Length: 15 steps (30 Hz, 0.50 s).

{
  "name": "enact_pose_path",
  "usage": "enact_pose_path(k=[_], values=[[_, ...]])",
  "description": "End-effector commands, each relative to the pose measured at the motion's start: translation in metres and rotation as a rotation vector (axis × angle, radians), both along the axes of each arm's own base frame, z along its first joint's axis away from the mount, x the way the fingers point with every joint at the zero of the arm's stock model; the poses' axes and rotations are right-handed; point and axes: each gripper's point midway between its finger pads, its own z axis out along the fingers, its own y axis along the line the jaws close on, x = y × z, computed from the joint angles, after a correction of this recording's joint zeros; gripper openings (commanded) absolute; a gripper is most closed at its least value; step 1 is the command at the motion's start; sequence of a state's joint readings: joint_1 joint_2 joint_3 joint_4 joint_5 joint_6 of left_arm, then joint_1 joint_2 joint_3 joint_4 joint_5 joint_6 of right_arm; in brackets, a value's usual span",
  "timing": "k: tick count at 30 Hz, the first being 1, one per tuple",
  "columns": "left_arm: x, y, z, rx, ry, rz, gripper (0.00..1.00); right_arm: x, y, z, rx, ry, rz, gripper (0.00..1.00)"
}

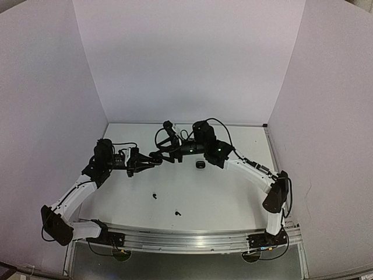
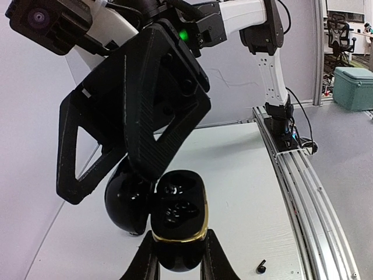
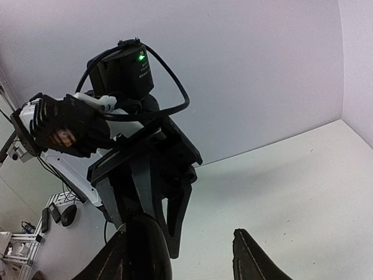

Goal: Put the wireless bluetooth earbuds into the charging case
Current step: Open the charging case.

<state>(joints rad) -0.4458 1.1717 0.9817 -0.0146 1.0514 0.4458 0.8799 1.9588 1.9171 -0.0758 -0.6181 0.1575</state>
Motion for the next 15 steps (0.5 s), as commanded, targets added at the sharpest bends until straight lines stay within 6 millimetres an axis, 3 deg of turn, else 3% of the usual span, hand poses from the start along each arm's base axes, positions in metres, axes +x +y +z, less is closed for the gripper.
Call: enact_pose_path(k=[1,9,15], values=[[-0.005,0.002,0.036,-0.073,-0.069,0.011,0.0,0.002,0.003,0.0,0.002,0.013,-0.001,0.53],[-0.006,0.004,0.035,-0.102,0.015,0.024,0.0,0.025,0.002,-0.015,-0.017,0.125,-0.045,0.54],[-0.001,0.005,0.03,-0.13,0.185,0.051,0.0,0.02,0.007,-0.012,-0.005,0.174,0.018,0.57]])
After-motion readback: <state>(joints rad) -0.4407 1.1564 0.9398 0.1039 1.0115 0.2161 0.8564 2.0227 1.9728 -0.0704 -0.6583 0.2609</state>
